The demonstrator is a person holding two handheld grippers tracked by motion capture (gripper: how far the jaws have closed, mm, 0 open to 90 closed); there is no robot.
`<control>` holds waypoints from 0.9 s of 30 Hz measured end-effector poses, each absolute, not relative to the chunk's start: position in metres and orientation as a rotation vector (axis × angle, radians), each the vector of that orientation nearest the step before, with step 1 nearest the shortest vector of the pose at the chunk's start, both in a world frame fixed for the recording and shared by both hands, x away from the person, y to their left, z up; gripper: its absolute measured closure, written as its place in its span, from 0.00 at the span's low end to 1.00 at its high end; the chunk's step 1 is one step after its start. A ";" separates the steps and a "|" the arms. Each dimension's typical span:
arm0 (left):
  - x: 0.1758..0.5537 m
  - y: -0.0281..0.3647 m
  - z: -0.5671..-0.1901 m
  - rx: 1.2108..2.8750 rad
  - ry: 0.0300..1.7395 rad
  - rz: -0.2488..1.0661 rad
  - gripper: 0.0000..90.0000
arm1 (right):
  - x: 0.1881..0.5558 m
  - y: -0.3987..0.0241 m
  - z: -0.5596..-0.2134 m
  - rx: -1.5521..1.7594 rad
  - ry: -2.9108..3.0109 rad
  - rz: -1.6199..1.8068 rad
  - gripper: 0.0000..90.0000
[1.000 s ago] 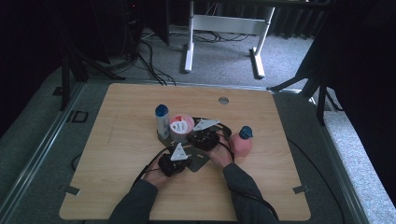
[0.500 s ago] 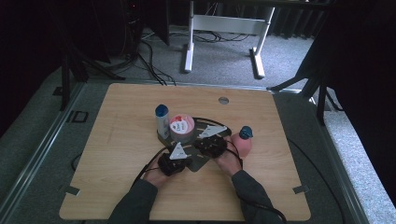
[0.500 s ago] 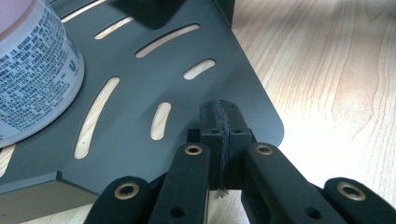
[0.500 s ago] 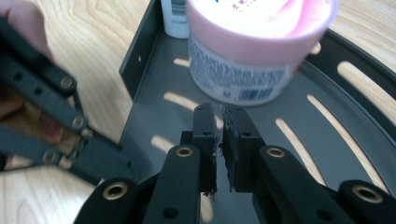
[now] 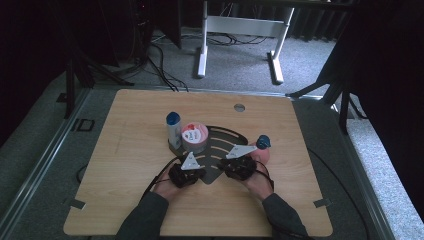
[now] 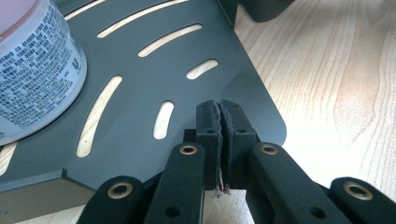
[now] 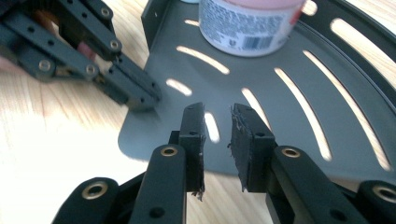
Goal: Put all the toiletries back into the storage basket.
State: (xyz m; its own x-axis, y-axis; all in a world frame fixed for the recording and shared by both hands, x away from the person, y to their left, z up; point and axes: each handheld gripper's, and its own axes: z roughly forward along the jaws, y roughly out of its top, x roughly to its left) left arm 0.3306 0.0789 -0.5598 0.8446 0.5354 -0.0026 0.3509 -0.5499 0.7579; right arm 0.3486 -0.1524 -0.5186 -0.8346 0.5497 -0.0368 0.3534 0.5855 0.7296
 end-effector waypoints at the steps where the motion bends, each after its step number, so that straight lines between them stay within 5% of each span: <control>1: 0.331 0.079 -0.560 2.205 0.643 0.291 0.97 | 0.347 -0.156 -0.518 0.752 2.556 1.099 0.82; 27: 0.345 0.069 -0.557 2.208 0.730 0.349 0.90 | 0.326 -0.235 -0.505 0.859 2.459 1.099 0.82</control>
State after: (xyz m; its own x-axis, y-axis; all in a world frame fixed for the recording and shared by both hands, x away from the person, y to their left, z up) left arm 0.3449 0.0686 -0.5570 0.7982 0.6021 0.0171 0.3913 -0.5399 0.7452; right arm 0.3265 -0.2349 -0.5051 -0.7708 0.6360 -0.0384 0.3955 0.5249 0.7537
